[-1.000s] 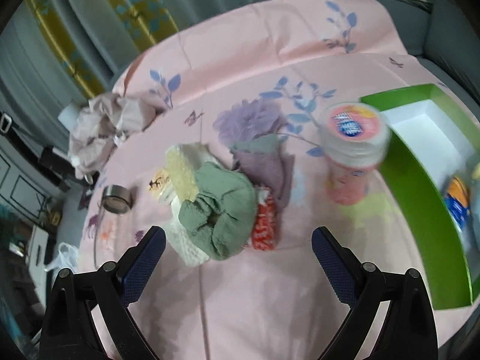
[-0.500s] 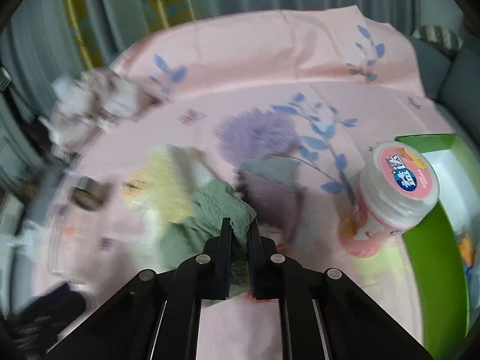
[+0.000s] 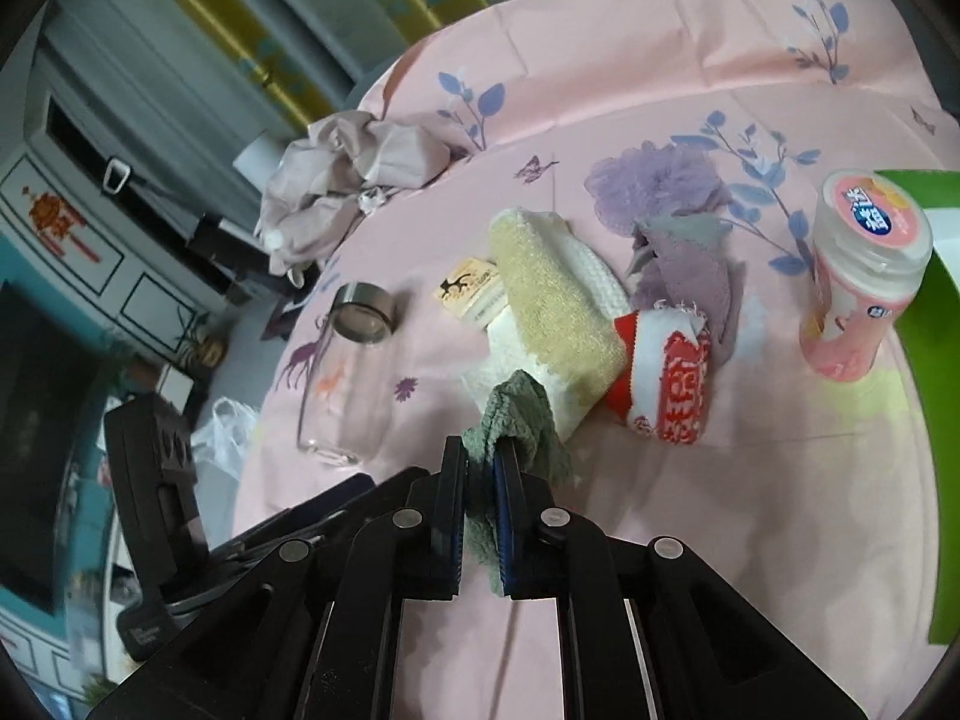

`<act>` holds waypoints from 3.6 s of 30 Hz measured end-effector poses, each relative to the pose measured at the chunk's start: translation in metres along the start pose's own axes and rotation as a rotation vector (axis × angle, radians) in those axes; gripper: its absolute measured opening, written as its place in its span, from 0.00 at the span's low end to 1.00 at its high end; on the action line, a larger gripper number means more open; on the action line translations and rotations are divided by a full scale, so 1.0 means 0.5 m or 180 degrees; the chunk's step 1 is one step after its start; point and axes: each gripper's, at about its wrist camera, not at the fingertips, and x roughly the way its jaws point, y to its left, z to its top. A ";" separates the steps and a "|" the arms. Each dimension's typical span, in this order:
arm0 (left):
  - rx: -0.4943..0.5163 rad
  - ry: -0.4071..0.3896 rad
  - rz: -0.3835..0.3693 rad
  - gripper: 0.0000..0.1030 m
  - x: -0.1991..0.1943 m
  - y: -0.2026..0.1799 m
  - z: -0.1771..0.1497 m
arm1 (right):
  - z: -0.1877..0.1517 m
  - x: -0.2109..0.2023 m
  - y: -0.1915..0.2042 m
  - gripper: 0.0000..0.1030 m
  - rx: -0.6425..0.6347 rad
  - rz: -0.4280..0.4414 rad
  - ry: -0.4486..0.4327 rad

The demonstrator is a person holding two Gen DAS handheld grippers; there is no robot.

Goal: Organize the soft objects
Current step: 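Grasp the green towel with the right gripper and lift, then carry the green towel into the green box and open the right gripper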

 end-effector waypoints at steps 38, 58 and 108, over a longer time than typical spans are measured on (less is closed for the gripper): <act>0.0362 0.0114 -0.0292 0.16 0.094 -0.108 -0.055 | -0.022 0.127 -0.054 0.48 -0.0195 -0.0429 0.0716; 0.0892 -0.0548 -0.0382 0.16 -0.025 -0.201 -0.035 | 0.014 -0.028 0.005 0.48 -0.0308 -0.0064 -0.0005; 0.2221 -0.0045 -0.0598 0.10 0.194 -0.666 -0.081 | 0.006 -0.307 -0.435 0.33 0.1425 -0.0329 -0.1171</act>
